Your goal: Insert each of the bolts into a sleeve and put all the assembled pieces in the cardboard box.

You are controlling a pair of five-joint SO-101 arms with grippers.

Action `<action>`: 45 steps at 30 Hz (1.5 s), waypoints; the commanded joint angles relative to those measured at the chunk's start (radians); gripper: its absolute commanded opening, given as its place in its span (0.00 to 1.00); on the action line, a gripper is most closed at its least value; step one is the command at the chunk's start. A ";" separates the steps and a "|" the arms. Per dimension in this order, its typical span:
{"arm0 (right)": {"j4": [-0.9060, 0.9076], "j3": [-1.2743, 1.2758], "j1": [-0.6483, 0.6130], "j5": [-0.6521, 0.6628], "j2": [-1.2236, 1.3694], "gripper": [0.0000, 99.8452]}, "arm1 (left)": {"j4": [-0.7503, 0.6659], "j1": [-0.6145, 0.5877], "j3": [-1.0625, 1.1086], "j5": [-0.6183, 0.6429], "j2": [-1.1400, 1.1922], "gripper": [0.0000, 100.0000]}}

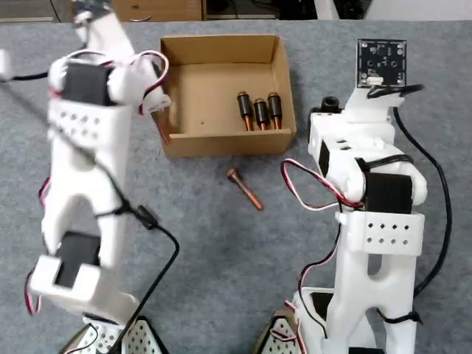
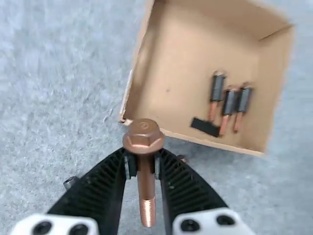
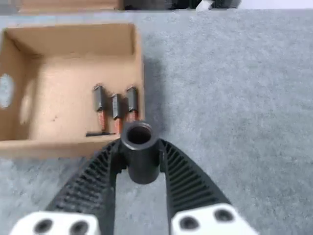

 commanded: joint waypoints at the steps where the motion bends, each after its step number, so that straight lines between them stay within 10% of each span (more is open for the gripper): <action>1: 0.146 -0.125 -0.082 0.005 -0.021 0.00 | 0.006 -0.002 0.032 -0.009 -0.163 0.02; 14: 0.390 -0.209 -0.309 0.003 -0.122 0.00 | -0.087 0.127 0.410 -0.015 -0.710 0.02; 45: 0.150 0.642 -0.625 0.003 -0.901 0.00 | -0.678 0.594 1.234 -0.285 -1.279 0.02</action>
